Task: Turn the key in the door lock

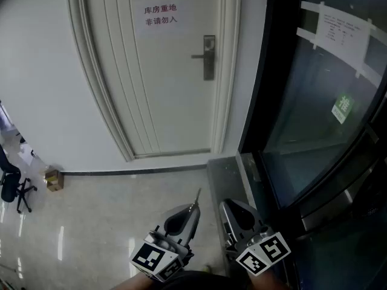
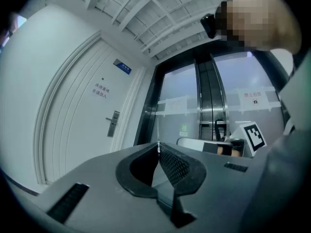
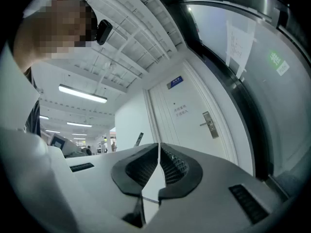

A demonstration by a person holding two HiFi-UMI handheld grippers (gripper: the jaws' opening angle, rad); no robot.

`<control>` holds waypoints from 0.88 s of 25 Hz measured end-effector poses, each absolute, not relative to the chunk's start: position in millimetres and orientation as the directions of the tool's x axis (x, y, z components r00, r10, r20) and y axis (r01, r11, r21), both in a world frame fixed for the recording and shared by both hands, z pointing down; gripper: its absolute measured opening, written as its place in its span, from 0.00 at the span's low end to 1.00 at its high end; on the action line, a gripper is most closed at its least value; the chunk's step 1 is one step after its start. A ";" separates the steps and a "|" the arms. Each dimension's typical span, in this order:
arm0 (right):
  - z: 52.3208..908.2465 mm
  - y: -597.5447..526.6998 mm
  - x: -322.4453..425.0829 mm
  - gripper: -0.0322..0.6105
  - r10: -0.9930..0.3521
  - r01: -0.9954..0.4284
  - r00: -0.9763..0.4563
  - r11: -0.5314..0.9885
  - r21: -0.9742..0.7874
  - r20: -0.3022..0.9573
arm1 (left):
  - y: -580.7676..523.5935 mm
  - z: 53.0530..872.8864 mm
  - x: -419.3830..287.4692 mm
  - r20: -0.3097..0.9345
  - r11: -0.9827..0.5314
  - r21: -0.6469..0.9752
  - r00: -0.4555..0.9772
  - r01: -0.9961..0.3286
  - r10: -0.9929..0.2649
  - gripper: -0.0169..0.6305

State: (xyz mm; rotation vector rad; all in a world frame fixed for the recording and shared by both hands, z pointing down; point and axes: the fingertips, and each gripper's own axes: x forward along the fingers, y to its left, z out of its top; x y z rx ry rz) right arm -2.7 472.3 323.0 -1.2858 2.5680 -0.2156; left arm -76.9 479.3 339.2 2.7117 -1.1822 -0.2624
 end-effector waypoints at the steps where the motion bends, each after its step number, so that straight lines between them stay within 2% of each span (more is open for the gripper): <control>1: 322.7 470.0 1.8 0.08 -0.804 -0.765 -0.569 0.594 -0.249 -0.171 | 476.8 339.5 -74.7 -0.091 -0.671 0.220 0.670 -0.708 -0.737 0.04; 13: 332.2 425.3 19.2 0.08 -0.816 -0.770 -0.550 0.577 -0.272 -0.175 | 427.4 347.8 -64.1 -0.081 -0.663 0.223 0.664 -0.715 -0.744 0.04; 22: 329.2 327.2 8.3 0.08 -0.836 -0.799 -0.524 0.549 -0.246 -0.164 | 324.1 351.0 -73.1 -0.100 -0.691 0.250 0.691 -0.679 -0.716 0.04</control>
